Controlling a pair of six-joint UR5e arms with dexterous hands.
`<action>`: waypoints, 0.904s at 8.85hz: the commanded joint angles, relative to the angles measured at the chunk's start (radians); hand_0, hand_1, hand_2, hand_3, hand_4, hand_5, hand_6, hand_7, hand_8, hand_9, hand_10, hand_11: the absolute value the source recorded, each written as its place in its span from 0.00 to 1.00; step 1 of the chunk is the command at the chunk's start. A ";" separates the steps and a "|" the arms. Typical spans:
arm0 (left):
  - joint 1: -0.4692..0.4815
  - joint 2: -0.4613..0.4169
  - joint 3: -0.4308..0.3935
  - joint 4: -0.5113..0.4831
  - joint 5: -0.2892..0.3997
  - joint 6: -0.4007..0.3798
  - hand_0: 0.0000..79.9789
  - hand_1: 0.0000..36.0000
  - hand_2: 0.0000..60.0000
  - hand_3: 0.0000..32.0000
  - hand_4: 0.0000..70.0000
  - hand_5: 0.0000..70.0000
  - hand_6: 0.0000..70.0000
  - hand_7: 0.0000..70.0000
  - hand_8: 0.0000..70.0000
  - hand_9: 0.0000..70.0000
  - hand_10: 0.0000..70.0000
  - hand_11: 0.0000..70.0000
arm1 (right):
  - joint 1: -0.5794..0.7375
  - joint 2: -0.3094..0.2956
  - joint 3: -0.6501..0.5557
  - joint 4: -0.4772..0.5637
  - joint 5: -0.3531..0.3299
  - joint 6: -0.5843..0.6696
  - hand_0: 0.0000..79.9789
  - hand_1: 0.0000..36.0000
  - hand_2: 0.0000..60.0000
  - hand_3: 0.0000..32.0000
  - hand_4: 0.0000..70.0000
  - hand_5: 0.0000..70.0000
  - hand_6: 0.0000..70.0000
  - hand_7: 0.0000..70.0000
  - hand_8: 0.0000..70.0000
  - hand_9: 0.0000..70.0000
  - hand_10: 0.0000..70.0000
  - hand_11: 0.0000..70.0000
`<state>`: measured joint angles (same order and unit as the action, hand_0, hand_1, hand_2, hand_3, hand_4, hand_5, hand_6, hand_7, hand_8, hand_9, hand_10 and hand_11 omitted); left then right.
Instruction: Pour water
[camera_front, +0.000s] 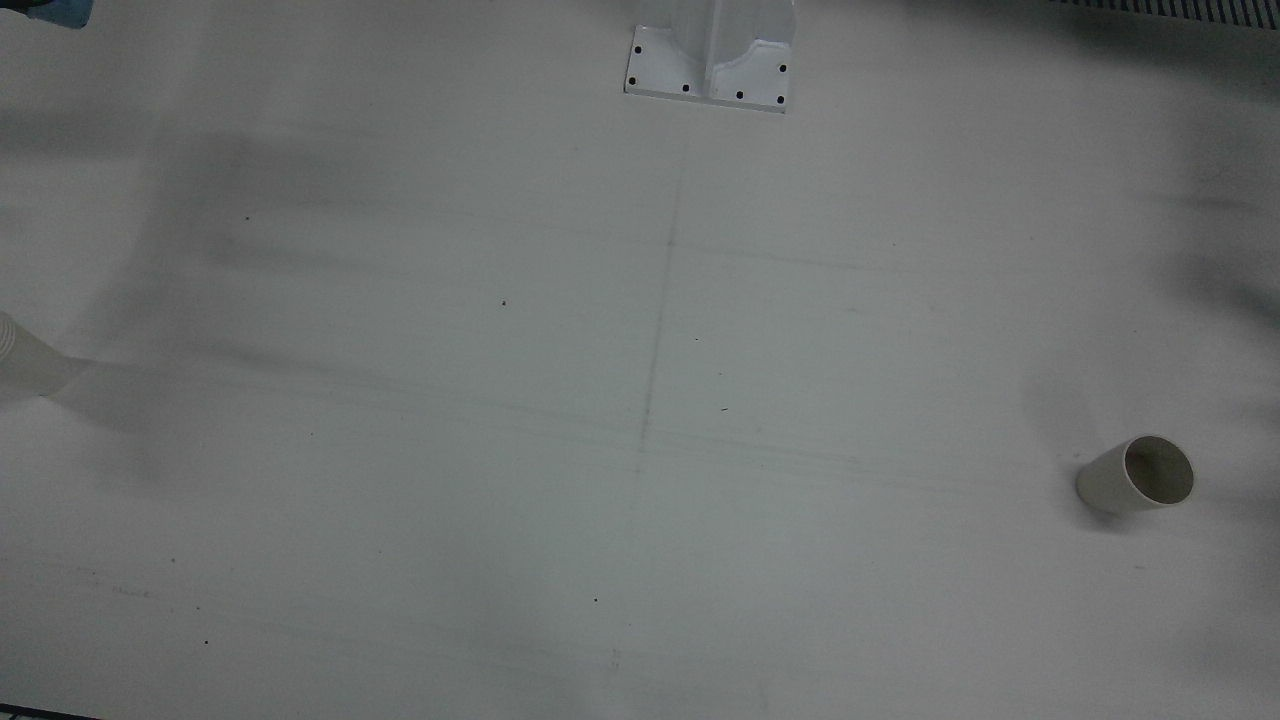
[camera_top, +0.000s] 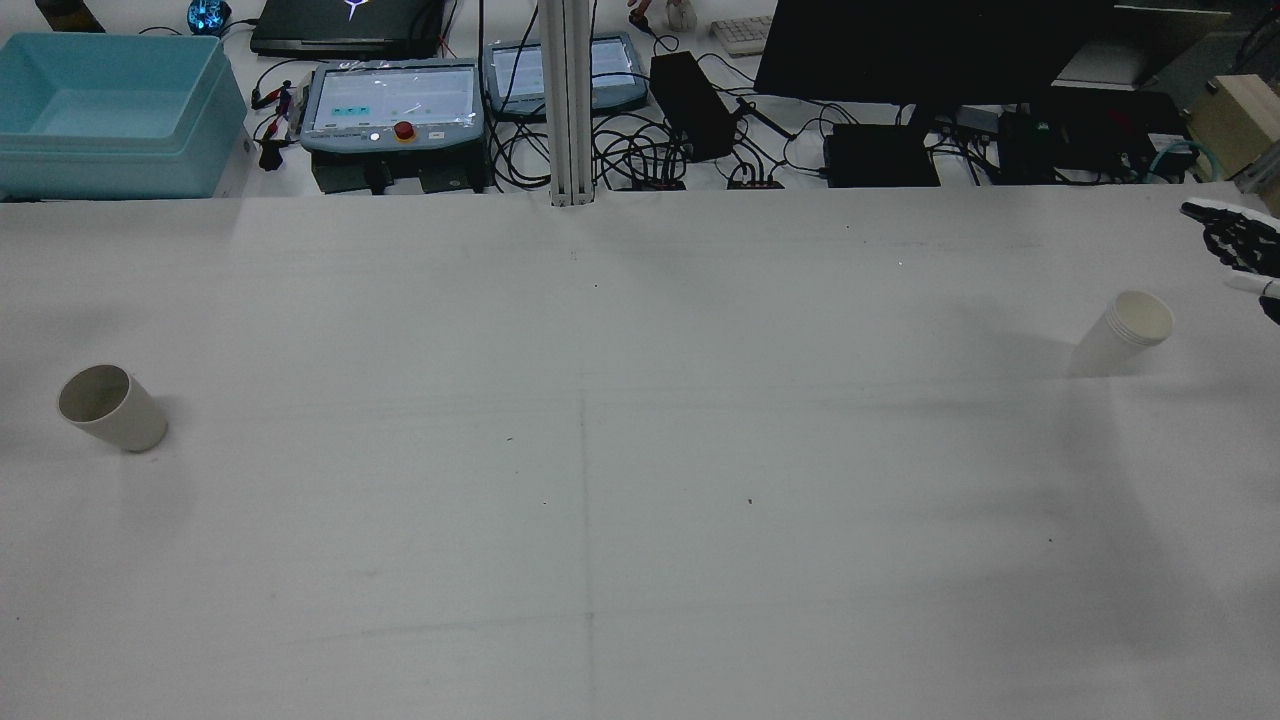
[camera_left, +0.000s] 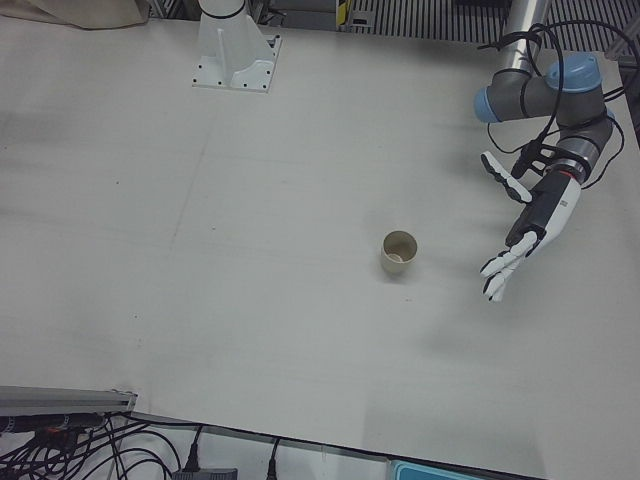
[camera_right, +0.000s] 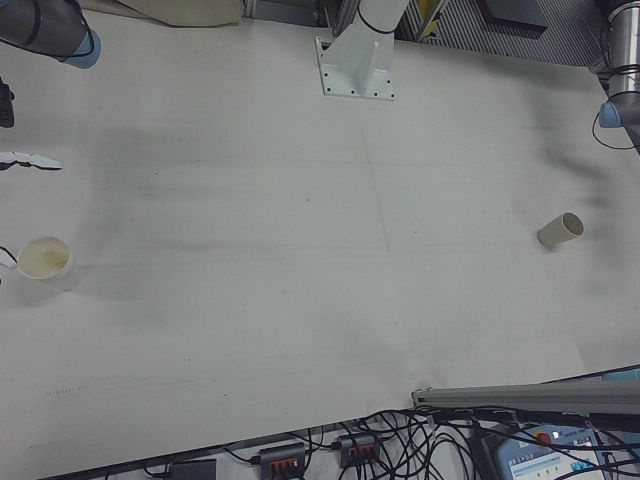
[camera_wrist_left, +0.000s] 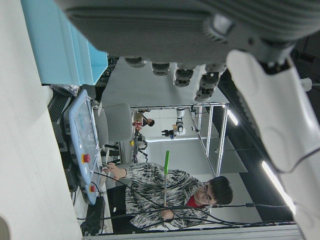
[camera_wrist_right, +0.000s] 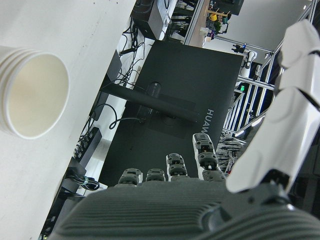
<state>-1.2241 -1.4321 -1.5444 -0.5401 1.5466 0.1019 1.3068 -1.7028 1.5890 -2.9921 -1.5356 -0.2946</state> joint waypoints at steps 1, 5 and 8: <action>0.006 0.010 -0.005 -0.009 0.006 0.018 0.61 0.06 0.00 0.04 0.24 0.09 0.10 0.07 0.04 0.05 0.00 0.00 | 0.138 -0.182 0.020 0.177 0.003 0.141 0.54 0.27 0.13 0.00 0.00 0.07 0.04 0.08 0.01 0.05 0.02 0.05; 0.076 0.036 0.065 -0.119 -0.002 0.196 0.61 0.07 0.00 0.27 0.19 0.07 0.06 0.03 0.02 0.02 0.00 0.00 | 0.138 -0.171 -0.222 0.235 -0.017 0.071 0.55 0.31 0.43 0.00 0.11 0.60 0.37 0.69 0.50 0.74 0.26 0.39; 0.084 0.027 0.214 -0.228 -0.008 0.265 0.63 0.15 0.00 0.42 0.13 0.03 0.01 0.00 0.02 0.00 0.00 0.00 | 0.138 -0.158 -0.204 0.226 -0.020 0.071 0.57 0.25 0.67 0.00 0.35 1.00 0.96 1.00 1.00 1.00 0.67 0.93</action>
<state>-1.1476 -1.4032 -1.4112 -0.7127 1.5406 0.3207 1.4444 -1.8719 1.3859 -2.7650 -1.5522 -0.2215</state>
